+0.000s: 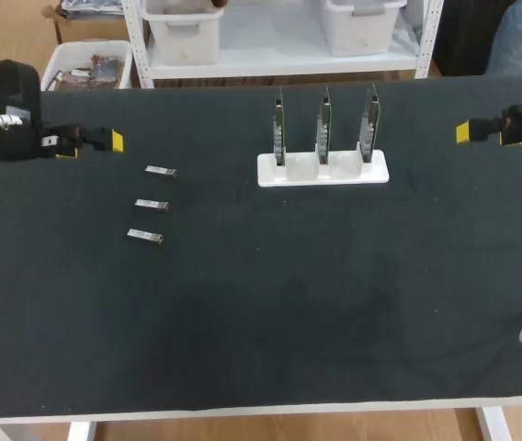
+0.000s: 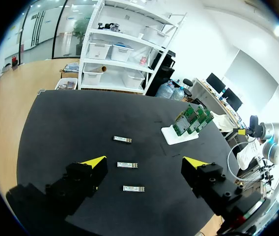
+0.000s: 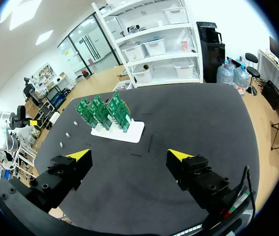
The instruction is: Pick up the optical module with the left hand, and insert it into the network port with the right hand.
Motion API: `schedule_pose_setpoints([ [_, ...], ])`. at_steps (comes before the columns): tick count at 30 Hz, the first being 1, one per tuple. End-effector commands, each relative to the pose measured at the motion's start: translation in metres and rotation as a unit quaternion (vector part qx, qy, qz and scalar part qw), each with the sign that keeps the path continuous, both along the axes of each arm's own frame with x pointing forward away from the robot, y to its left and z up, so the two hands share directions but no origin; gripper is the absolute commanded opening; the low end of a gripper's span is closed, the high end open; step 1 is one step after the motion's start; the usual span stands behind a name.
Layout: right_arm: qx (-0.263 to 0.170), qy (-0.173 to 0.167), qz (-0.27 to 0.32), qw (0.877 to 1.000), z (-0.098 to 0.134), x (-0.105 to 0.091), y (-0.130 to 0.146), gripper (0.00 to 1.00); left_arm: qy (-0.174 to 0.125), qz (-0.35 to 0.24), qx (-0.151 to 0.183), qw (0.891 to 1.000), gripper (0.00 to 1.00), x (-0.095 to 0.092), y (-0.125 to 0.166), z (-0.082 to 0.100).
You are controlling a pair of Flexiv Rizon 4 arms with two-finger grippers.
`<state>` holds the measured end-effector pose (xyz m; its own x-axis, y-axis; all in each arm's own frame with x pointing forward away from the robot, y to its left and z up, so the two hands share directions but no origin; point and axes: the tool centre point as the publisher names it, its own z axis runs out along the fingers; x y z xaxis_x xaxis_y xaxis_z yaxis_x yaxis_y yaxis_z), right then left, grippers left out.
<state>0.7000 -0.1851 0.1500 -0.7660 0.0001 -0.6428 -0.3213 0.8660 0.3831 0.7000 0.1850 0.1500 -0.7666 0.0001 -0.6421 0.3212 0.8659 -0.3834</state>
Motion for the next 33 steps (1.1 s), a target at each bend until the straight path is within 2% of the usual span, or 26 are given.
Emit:
schedule_pose_setpoints([
  [1, 0.000, 0.000, 0.000, 1.000, 0.000, 0.000, 0.000, 1.00, 0.000, 0.000, 0.000, 1.000, 1.00, 0.000, 0.000, 0.000],
  [20, 0.000, 0.000, 0.000, 1.000, 0.000, 0.000, 0.000, 1.00, 0.000, 0.000, 0.000, 1.000, 1.00, 0.000, 0.000, 0.000],
  [23, 0.000, 0.000, 0.000, 1.000, 0.000, 0.000, 0.000, 1.00, -0.023, -0.056, 0.030, 0.998, 1.00, 0.001, -0.003, 0.000],
  [27, 0.000, 0.000, 0.000, 1.000, 0.000, 0.000, 0.000, 1.00, -0.045, -0.165, 0.096, 0.981, 1.00, 0.005, -0.005, -0.002],
  [28, 0.000, 0.000, 0.000, 1.000, 0.000, 0.000, 0.000, 1.00, -0.046, -0.192, 0.094, 0.976, 1.00, 0.006, -0.004, -0.003],
  [29, 0.000, 0.000, 0.000, 1.000, 0.000, 0.000, 0.000, 1.00, -0.043, -0.218, 0.103, 0.969, 1.00, 0.009, -0.003, -0.003],
  [31, 0.000, 0.000, 0.000, 1.000, 0.000, 0.000, 0.000, 1.00, -0.056, -0.239, 0.141, 0.959, 1.00, 0.014, 0.002, -0.004],
  [33, 0.000, 0.000, 0.000, 1.000, 0.000, 0.000, 0.000, 1.00, -0.051, -0.278, 0.151, 0.947, 1.00, 0.021, 0.005, -0.004],
])
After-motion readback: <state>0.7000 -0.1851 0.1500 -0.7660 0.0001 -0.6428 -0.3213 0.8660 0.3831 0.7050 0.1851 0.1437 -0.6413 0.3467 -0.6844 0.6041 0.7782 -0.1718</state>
